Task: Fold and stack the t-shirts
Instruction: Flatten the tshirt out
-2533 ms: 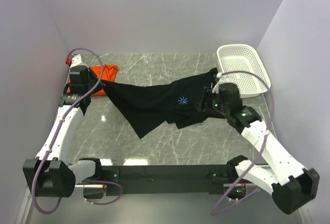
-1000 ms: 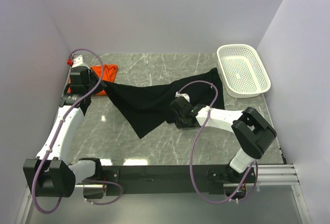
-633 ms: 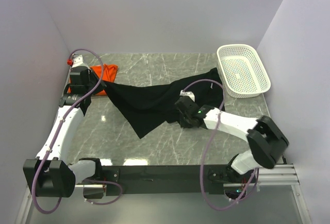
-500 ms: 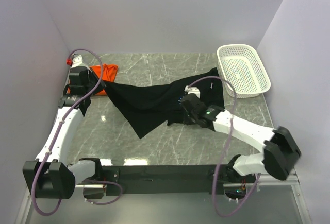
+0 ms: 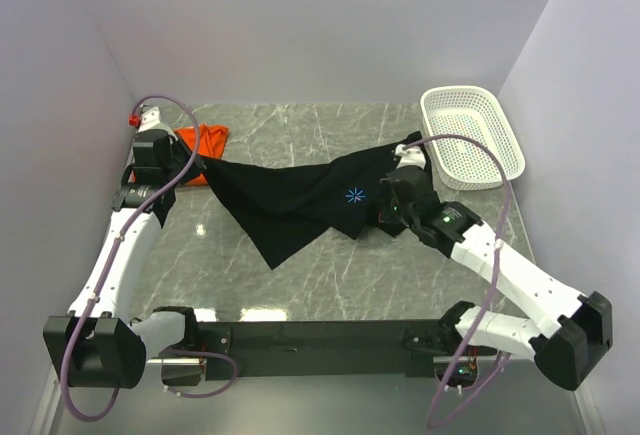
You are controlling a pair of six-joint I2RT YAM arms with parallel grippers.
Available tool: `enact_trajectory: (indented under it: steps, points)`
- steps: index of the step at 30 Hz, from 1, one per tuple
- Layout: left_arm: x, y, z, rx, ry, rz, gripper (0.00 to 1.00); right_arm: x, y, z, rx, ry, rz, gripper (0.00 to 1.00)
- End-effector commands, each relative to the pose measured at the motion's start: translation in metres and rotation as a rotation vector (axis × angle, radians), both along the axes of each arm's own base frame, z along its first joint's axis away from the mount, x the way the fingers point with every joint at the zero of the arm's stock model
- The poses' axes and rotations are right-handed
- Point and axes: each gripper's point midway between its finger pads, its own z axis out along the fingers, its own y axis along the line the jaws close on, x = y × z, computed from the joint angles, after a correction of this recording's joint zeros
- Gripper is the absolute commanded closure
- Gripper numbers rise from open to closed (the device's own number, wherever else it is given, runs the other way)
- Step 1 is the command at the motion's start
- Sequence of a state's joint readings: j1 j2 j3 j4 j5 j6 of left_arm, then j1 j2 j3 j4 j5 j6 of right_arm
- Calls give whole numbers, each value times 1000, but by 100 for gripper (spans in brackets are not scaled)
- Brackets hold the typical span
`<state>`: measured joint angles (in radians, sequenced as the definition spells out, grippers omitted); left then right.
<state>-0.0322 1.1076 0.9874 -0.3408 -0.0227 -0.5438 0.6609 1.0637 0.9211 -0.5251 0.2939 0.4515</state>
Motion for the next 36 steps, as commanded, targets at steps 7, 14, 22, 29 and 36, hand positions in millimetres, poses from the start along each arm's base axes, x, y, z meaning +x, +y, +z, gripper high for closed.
enact_trajectory:
  steps: [7,14,22,29,36]
  points:
    - [9,-2,10,-6,-37,-11,100,-22,49,-70,96,184,204,100]
    - [9,-7,26,-20,-74,-36,99,8,27,-3,48,17,112,100]
    - [2,-14,51,-25,-104,-82,100,37,-19,145,55,-328,-21,100]
    - [-12,-28,103,-26,-191,-178,99,15,-56,256,78,-557,-72,100]
    - [-53,-47,188,-22,-369,-316,99,-28,-80,334,134,-706,-60,100]
